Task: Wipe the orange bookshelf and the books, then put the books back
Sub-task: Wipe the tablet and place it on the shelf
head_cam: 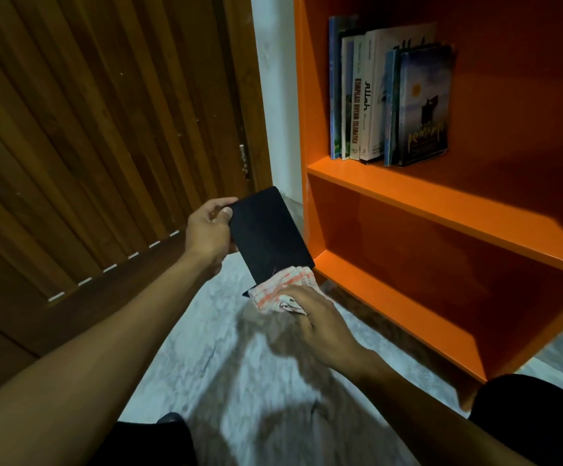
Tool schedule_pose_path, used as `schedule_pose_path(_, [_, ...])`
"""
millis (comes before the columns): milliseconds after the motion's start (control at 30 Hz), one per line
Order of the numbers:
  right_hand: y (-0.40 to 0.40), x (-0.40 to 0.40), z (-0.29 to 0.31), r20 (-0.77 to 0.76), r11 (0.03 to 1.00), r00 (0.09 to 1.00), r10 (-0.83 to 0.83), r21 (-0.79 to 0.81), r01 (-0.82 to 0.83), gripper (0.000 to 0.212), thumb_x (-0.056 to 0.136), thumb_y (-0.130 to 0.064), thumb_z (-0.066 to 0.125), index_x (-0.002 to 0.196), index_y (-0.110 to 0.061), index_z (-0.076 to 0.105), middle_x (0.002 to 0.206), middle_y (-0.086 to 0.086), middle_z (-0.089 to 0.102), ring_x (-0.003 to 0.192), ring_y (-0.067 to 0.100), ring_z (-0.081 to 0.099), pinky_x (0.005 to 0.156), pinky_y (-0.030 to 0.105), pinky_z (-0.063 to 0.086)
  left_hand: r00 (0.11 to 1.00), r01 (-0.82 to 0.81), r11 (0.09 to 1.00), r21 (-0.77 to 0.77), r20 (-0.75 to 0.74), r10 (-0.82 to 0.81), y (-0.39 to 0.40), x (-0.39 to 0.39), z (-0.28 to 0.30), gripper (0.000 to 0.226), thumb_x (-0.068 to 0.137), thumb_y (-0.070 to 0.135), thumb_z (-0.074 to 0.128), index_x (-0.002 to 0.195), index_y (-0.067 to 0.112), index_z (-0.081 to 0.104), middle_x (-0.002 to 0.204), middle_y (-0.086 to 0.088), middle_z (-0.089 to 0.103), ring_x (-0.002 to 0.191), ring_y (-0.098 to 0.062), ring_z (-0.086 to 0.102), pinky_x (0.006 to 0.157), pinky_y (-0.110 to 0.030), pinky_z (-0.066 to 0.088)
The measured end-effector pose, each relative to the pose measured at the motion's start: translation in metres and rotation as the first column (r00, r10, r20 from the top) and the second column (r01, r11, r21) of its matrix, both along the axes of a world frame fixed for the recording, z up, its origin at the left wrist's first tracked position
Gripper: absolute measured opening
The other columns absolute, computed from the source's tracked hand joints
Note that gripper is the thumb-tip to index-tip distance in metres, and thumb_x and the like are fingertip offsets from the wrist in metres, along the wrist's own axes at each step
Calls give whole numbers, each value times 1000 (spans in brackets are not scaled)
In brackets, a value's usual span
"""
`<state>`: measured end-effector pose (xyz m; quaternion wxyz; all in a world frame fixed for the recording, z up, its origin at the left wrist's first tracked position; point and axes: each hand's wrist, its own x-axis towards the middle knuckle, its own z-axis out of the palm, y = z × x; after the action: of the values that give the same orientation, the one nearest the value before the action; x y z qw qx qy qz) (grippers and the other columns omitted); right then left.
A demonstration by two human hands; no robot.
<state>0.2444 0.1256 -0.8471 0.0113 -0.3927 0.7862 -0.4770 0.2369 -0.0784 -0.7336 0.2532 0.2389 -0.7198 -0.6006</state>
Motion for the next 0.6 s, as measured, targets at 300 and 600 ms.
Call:
schedule_pose_path(300, [13, -23, 26, 173, 937, 945, -276, -172, 305, 15, 103, -15, 45, 106, -20, 59, 95, 0, 66, 89, 16, 64, 72, 46, 53, 998, 28, 991, -133, 68, -19, -20, 12, -3, 23, 106, 20, 45, 110, 22, 68, 116, -7, 66, 88, -25, 64, 50, -39, 57])
schedule_pose_path(600, [0, -21, 22, -113, 971, 969, -220, -126, 205, 49, 90, -1, 46, 132, -19, 62, 140, 0, 59, 134, 20, 49, 109, 43, 41, 985, 143, 989, -27, 99, -139, 8, 7, -6, 25, 106, 16, 44, 108, 20, 69, 104, -3, 67, 89, -26, 65, 66, -45, 61])
